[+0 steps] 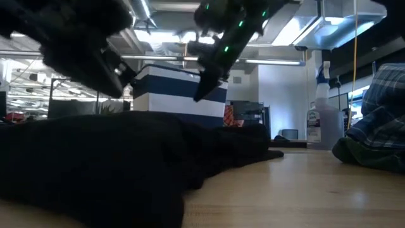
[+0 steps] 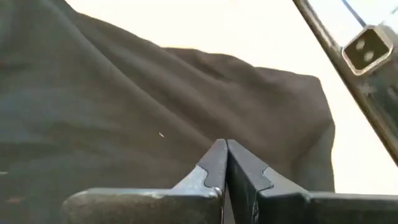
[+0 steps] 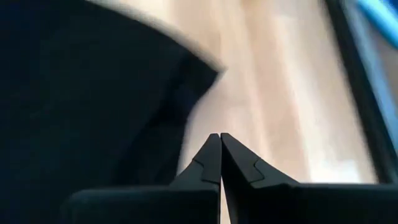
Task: Fold Laundry from Bin
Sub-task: Fold the black shirt
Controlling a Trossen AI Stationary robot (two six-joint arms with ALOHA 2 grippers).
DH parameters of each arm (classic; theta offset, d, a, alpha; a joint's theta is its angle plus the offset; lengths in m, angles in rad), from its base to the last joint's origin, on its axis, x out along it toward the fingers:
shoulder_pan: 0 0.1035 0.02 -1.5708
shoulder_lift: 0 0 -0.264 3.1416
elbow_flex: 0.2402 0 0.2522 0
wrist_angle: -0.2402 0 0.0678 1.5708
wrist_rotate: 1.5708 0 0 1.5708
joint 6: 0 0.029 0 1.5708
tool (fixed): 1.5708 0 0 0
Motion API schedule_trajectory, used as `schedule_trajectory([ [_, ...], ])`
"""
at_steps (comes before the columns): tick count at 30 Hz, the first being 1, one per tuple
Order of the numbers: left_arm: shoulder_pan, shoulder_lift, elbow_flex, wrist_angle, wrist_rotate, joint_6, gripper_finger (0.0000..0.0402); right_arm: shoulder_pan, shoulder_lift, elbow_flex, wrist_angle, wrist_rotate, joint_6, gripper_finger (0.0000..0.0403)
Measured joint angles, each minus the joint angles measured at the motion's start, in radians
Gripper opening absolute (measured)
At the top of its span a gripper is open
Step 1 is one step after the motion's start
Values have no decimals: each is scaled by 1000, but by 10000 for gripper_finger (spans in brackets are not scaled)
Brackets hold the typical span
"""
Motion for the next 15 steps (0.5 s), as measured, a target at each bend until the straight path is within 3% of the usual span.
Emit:
schedule_trajectory([
  [10,-61,-161,1,-266,-61,65,4,251,-77,-129,-15,138,30,1],
  [15,-87,-187,1,-471,17,76,4,360,-69,-160,51,128,28,1],
])
